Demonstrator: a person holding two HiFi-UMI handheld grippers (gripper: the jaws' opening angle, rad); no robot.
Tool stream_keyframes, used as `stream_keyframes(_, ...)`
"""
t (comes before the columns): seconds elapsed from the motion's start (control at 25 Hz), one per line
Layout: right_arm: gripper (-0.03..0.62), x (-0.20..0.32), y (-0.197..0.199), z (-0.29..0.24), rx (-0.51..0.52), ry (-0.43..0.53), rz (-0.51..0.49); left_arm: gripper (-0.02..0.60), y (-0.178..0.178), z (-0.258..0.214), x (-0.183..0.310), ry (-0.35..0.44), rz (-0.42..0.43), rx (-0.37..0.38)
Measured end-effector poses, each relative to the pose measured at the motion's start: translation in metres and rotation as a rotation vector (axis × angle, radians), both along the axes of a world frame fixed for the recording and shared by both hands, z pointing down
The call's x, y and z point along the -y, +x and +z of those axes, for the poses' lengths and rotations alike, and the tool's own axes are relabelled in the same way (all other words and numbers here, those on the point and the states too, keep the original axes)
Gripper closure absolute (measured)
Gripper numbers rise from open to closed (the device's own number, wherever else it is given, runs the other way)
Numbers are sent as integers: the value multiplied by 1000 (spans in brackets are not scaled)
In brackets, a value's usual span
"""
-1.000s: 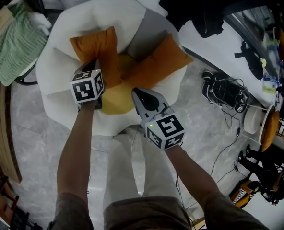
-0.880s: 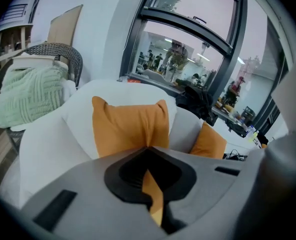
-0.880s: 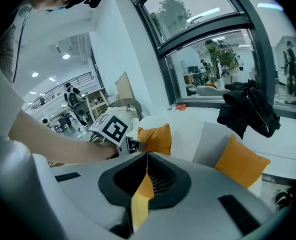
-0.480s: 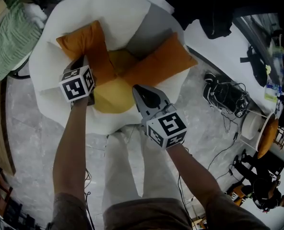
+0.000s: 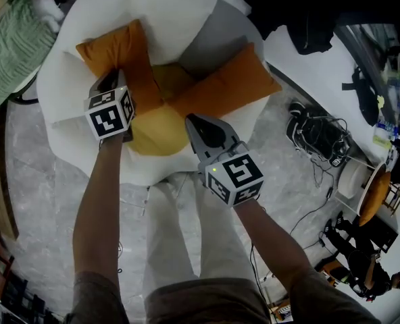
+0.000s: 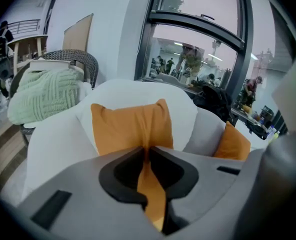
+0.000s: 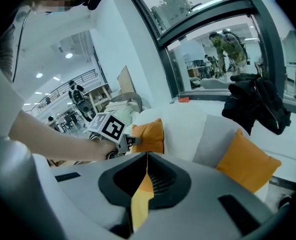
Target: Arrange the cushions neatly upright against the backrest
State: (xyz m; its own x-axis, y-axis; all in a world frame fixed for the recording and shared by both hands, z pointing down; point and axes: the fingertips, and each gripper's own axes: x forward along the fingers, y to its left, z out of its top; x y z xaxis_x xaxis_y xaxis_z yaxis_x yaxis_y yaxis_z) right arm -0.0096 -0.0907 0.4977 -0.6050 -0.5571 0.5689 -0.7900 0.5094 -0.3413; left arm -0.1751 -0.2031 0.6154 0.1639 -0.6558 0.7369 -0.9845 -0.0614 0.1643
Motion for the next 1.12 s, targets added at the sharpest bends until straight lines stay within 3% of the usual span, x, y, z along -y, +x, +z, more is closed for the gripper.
stream_keyframes(0.12, 572, 1, 1, -6, 3, 2, 3, 534, -2, -7, -1, 3, -19, 21)
stream_keyframes(0.28, 572, 3, 9, -13, 6, 9, 13, 534, 10, -31, 1, 71, 5, 73)
stream_keyframes(0.52, 572, 5, 36, -21, 8, 17, 50, 530, 56, -39, 0, 64, 85, 33)
stream_keyframes(0.8, 572, 9, 106, -22, -8, 32, 131, 499, 151, -38, 1, 71, 232, -5)
stream_keyframes(1.12, 572, -8, 210, -13, -32, 22, 302, 468, 293, -21, -24, 43, 484, -25)
